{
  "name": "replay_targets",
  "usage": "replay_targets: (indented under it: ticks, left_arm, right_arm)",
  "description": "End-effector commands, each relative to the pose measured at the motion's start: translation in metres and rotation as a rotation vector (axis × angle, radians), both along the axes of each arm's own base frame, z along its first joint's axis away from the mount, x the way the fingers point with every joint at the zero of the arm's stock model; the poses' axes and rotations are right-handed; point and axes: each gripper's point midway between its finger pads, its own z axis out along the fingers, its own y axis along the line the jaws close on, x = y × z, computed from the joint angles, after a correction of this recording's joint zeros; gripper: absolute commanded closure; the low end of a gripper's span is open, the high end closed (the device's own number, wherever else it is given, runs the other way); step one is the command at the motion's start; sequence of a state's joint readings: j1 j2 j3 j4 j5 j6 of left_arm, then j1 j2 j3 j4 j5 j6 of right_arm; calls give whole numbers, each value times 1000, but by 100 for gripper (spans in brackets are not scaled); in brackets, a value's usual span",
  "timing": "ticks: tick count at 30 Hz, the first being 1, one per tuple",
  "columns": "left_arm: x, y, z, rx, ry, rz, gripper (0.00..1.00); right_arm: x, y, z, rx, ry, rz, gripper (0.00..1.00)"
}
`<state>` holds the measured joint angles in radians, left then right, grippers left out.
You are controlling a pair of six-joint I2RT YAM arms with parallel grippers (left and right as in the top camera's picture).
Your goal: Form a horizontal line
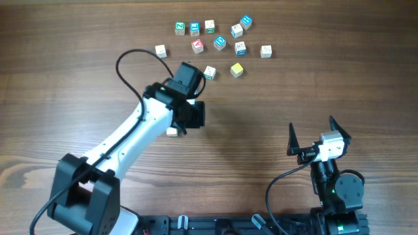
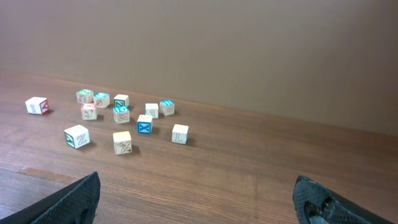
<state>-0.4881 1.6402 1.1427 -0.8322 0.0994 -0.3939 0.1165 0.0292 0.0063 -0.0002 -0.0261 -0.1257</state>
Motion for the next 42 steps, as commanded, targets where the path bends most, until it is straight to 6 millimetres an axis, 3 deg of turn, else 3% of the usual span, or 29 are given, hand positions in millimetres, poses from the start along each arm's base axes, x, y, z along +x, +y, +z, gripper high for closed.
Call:
replay_targets:
  ticks: [1,6,13,30,36,42]
  left_arm:
    - [-14,0,-24,55,10,76,78]
    - [-15,6,-44,195,-32,98,77]
    - [-12,5,-63,214,-14,115,77]
    - [-7,16,-61,268,-45,148,66]
    - [-7,16,-61,268,-46,148,56]
    - [3,18,-59,284,-99,156,56]
  right_arm:
    - [0,1,0,-5,-2,9,0]
    - [0,1,0,-5,-2,9,0]
    - [0,1,0,-5,-2,9,0]
    - [0,1,0,-5,-2,9,0]
    - [0,1,0,-5,-2,9,0]
    - [0,1,0,-4,-2,9,0]
